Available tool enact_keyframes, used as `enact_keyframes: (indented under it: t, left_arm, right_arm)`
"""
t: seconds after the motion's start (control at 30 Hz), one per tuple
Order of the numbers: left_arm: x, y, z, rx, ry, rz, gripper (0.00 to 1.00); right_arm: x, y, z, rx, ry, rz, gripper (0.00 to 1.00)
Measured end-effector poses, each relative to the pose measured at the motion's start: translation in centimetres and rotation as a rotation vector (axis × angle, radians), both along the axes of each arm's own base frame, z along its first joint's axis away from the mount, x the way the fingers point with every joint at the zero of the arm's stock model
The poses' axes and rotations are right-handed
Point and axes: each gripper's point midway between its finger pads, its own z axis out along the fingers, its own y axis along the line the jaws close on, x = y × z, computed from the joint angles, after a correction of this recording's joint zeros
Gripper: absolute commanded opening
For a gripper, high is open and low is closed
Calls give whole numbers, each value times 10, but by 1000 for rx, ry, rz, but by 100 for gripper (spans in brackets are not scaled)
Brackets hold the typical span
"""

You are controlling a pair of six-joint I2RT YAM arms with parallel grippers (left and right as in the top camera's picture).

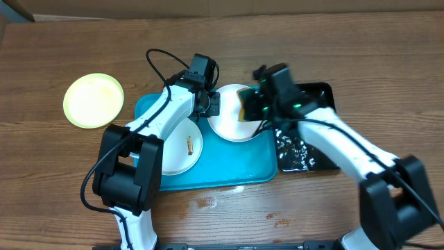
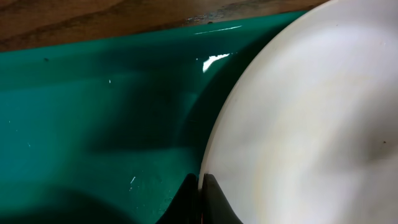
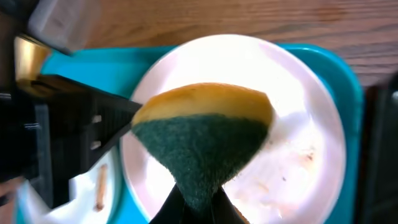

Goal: Clean dirty plates on tray and stack at the side

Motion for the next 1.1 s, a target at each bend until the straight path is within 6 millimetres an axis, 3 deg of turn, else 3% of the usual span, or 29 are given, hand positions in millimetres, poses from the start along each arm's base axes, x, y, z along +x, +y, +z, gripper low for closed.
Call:
enact_keyframes:
  t: [0.17, 0.43, 0.7, 0.87, 1.1]
  left_arm:
    - [0, 0, 0, 0, 0, 1, 4]
    - [0, 0, 0, -1, 1, 4, 4]
    - [0, 0, 0, -2, 2, 7, 4]
    - [0, 0, 0, -2, 2, 7, 4]
    - [0, 0, 0, -2, 2, 9, 4]
  right_arm:
    - [9, 3, -17, -81, -44, -47, 4]
    - [31, 3, -20, -69, -106, -120, 4]
    - [52, 10, -35, -51, -160, -151, 4]
    - [63, 4, -53, -89, -185, -193, 4]
    - [72, -8, -54, -136, -227, -249, 4]
